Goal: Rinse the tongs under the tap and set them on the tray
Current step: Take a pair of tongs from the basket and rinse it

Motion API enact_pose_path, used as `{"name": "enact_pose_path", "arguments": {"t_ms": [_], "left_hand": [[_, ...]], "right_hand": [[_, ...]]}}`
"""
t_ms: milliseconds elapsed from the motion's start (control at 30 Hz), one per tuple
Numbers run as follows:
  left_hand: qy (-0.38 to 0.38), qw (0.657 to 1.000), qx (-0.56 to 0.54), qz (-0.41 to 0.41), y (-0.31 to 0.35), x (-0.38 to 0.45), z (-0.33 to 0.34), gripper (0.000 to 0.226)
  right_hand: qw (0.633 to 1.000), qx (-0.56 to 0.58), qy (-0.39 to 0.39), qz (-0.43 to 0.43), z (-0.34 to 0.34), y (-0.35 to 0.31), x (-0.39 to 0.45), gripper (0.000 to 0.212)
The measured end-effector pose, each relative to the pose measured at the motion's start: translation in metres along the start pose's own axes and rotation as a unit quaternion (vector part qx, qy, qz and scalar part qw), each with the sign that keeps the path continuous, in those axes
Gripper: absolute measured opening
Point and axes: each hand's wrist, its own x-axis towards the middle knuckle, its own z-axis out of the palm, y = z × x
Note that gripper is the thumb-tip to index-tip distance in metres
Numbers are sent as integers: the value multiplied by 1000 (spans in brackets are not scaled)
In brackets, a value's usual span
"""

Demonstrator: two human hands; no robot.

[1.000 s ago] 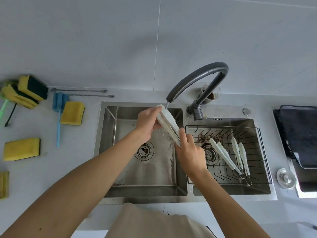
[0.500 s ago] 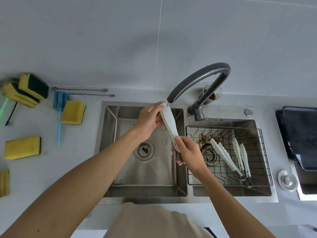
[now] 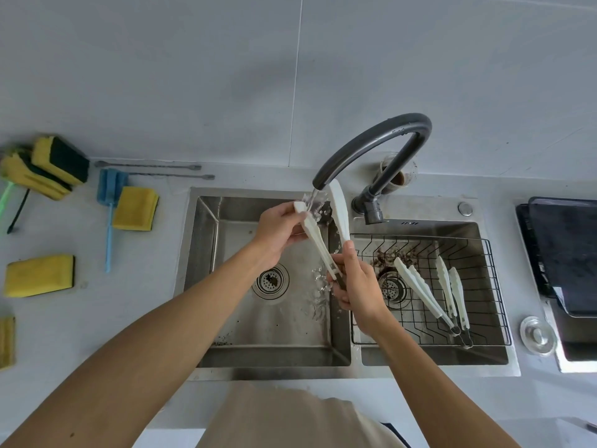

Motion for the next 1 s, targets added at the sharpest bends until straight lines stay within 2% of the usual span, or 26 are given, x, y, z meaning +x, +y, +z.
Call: {"name": "enact_pose_path", "arguments": {"t_ms": [67,233,400,500,600,800,933,1000], "left_hand": [[7,1000,3,-3,-3,2,-3,22],[-34,999,-34,-7,3,10,-1,24],[-51,998,-47,3,13,19,7,30],[-42,998,-43,14,20,19,9,32],[-15,999,-39,18,23,21,6,36],[44,998,6,41,23,8,-8,28],[49,996,35,72,25,-7,-13,20],[43,994,43,91,26,-12,-12,16]], "right_hand": [[1000,4,-2,-6,-1,1,0,70],[999,-2,8,-45,0,4,0,64],[997,-11,29,-68,2,6,5,46],[996,-23,32,-83,2,6,11,50],[996,-29,24,-87,3,8,16,65],[998,61,23,-7,0,8,24,73],[996,52,67,36,3,12,30,56],[996,51,56,45,5,15,31,50]]}}
